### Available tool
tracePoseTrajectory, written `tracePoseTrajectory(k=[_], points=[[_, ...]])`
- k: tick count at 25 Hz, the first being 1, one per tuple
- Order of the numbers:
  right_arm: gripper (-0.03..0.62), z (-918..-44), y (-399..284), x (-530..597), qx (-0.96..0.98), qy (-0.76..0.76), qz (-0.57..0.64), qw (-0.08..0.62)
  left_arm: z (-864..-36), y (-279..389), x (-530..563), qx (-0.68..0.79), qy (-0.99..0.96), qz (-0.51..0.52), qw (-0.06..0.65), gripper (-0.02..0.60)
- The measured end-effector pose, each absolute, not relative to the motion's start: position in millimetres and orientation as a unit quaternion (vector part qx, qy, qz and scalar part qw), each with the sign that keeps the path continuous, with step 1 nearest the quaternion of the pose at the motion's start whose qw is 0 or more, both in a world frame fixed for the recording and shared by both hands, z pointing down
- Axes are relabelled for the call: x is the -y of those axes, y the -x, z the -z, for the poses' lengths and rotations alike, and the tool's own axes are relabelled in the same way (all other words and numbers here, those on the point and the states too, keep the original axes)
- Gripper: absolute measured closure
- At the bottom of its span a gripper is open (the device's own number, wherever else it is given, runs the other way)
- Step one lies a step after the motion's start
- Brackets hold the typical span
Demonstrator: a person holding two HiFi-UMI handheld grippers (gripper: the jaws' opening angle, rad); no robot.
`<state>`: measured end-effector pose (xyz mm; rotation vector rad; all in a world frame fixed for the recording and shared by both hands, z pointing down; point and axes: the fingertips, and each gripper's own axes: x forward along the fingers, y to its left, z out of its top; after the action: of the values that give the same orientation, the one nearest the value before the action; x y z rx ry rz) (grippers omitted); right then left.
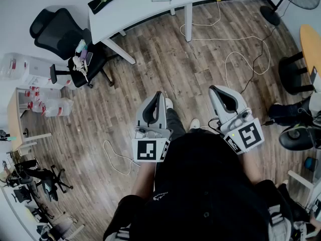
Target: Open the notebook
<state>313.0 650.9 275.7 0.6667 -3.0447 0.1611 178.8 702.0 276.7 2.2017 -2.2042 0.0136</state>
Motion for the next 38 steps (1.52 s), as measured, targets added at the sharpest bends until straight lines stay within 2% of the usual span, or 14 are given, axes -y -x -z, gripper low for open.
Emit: tracePoseTrajectory(k=[12, 20, 38], points=[[0.588, -280.9, -306.8, -648.2, 0.973, -0.224, -0.050, 0.016, -280.2, -172.1, -694.1, 0.702, -0.713, -0.002, 0.010, 0.575], [0.589, -289.2, -295.8, -639.9, 0.973, -0.223, -0.054, 0.028, -291.8, -160.9, -683.1, 0.702, -0.711, 0.006, 0.032, 0.575], [0.588, -284.6, -198.7, -559.8, 0.972, -0.224, -0.056, 0.039, -288.4, -66.2, -592.4, 0.693, -0.720, 0.009, 0.036, 0.575]])
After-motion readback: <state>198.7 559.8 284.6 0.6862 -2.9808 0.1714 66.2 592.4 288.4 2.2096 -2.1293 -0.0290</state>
